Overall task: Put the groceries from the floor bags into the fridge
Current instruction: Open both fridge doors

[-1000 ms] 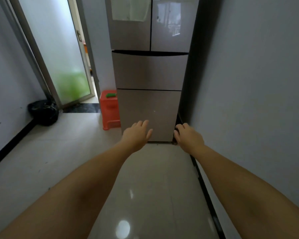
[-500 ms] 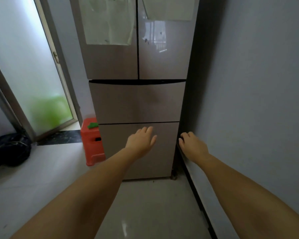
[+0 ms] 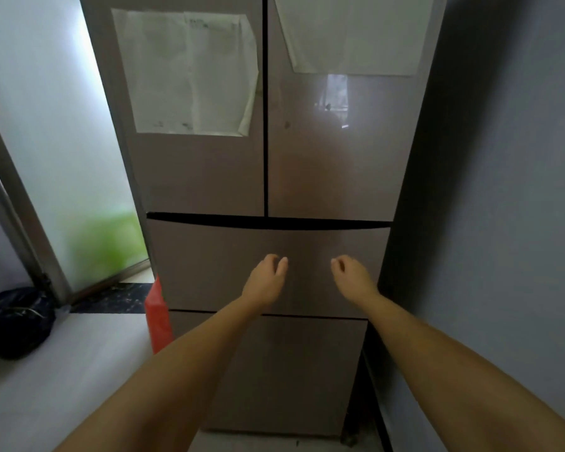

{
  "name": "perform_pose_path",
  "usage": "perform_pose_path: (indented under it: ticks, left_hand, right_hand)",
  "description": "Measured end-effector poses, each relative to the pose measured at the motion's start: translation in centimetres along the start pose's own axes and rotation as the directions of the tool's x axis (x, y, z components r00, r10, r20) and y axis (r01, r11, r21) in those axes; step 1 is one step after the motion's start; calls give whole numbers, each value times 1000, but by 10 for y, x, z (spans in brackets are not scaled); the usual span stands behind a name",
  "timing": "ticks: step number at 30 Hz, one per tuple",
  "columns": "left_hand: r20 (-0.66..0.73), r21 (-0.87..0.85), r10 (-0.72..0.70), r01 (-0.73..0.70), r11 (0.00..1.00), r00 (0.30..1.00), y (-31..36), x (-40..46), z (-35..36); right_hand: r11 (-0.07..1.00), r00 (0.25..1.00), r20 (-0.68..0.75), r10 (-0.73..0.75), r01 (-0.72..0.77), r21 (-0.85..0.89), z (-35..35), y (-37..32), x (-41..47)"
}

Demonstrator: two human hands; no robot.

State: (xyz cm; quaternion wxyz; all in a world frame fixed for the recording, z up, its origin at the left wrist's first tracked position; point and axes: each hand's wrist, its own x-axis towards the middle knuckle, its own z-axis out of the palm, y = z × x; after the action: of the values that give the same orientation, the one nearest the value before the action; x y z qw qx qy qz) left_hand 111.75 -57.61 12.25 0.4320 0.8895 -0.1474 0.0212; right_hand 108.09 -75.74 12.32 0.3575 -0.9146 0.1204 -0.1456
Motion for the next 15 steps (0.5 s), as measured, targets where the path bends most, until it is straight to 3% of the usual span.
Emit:
perform_pose_path:
  ticks: [2, 3, 6, 8, 10, 12, 15]
  left_hand:
    - [8, -266, -133, 130, 955, 991, 6, 36, 6]
    - [38, -452, -211, 205, 868, 977, 11, 56, 8]
    - [189, -819, -322, 330, 469, 927, 20, 113, 7]
    - [237, -892, -319, 336, 304, 918, 20, 138, 3]
    - [263, -919, -304, 333, 209, 916, 17, 158, 3]
    - [259, -937, -270, 309, 165, 927, 12, 169, 11]
    - [223, -951, -214, 261, 166, 951, 3, 174, 21]
  right_hand:
    - [919, 991, 50, 126, -136, 371, 10, -11, 33]
    - [800, 976, 97, 196, -216, 559, 13, -18, 50]
    - [336, 929, 213, 303, -314, 888, 16, -36, 102]
    - [110, 906, 254, 339, -307, 946, 17, -41, 125]
    - [-24, 882, 295, 368, -308, 951, 21, -41, 145]
    - [-103, 877, 308, 369, -291, 951, 26, -40, 154]
    - [-119, 896, 273, 349, -246, 962, 35, -39, 156]
